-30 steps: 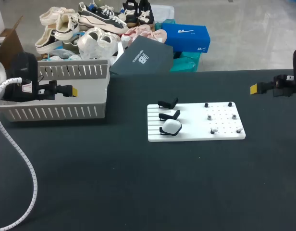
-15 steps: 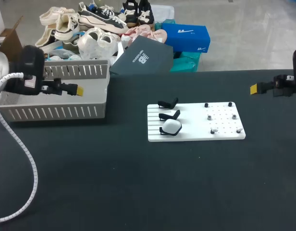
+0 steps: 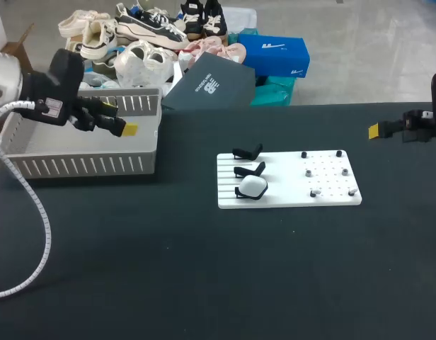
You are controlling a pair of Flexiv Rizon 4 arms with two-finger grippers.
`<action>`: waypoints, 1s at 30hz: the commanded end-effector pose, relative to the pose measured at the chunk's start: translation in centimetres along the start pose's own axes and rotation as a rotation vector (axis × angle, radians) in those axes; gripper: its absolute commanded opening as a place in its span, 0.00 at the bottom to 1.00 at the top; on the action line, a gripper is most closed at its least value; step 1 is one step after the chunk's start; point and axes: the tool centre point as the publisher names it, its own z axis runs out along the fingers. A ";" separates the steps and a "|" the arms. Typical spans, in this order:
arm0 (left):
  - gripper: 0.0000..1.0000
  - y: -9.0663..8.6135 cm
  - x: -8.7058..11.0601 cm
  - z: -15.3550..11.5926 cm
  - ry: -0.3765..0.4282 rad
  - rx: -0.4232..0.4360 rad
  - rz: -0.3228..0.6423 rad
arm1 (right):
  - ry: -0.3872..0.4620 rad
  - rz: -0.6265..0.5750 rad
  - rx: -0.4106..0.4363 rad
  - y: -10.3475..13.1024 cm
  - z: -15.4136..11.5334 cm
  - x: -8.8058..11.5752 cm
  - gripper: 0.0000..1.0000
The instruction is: Pick up each earbud case from the left stands, insert the matching earbuds, close the lid, and place the case in the box.
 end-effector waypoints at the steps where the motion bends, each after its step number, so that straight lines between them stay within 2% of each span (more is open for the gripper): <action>1: 1.00 -0.3 0.0 1.1 -0.008 0.075 0.124 | 0.000 0.000 -0.001 0.0 0.0 0.0 1.00; 11: 1.00 -2.1 0.2 4.4 0.019 0.160 0.283 | 0.000 0.000 -0.001 0.0 0.0 0.0 1.00; 16: 1.00 -3.0 0.3 6.2 0.022 0.164 0.354 | 0.000 0.000 -0.001 0.0 0.0 0.0 1.00; 20: 1.00 -3.4 0.7 7.8 0.018 0.153 0.378 | 0.000 0.000 -0.001 0.0 0.0 0.0 1.00; 25: 1.00 -3.4 1.2 9.7 0.017 0.158 0.319 | 0.000 0.000 -0.001 0.0 0.0 0.0 1.00; 30: 1.00 -4.6 1.4 10.8 0.005 0.189 0.343 | 0.000 0.000 -0.001 0.0 0.0 0.0 1.00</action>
